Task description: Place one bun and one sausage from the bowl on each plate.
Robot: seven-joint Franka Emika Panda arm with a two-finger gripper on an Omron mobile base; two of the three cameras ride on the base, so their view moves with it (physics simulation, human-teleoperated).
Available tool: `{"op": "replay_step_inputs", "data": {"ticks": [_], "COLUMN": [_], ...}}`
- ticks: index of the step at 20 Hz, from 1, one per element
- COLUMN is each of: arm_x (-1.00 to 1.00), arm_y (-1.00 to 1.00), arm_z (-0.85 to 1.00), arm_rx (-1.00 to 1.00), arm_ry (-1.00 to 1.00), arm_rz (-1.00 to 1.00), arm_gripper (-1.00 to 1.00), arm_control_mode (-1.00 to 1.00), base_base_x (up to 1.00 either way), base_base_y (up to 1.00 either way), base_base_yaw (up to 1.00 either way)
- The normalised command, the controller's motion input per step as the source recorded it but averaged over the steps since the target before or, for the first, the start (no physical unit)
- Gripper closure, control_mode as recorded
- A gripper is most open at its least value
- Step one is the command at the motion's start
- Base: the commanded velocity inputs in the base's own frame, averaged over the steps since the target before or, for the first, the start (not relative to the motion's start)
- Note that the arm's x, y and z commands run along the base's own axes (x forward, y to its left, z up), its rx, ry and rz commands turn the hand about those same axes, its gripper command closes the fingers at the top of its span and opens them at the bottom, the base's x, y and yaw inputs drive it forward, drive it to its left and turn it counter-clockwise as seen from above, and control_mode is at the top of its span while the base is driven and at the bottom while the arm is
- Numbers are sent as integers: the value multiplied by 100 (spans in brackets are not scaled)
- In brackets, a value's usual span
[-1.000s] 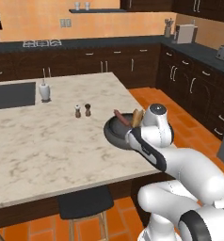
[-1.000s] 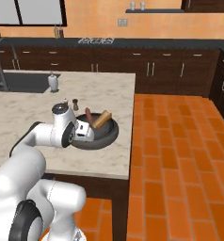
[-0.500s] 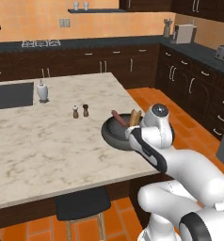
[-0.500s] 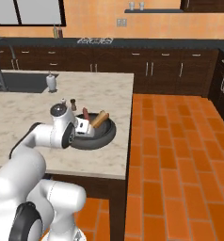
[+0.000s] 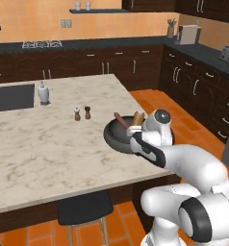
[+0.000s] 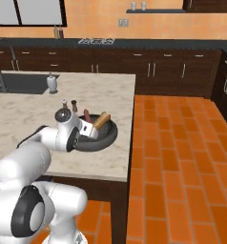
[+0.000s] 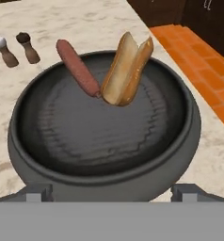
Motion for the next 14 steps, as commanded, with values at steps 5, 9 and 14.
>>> {"op": "replay_step_inputs", "data": {"ticks": [5, 9, 14], "arm_x": [25, 25, 46], "arm_y": [-3, -11, -20], "arm_z": [29, 2, 0], "arm_rx": [0, 3, 6], "arm_ry": [8, 0, 6], "arm_rz": [-9, -3, -12], "arm_gripper": [-100, -100, -100], "arm_control_mode": [-100, -100, -100], "base_base_x": [0, 0, 0], "base_base_y": [0, 0, 0], "base_base_yaw": [0, 0, 0]}}
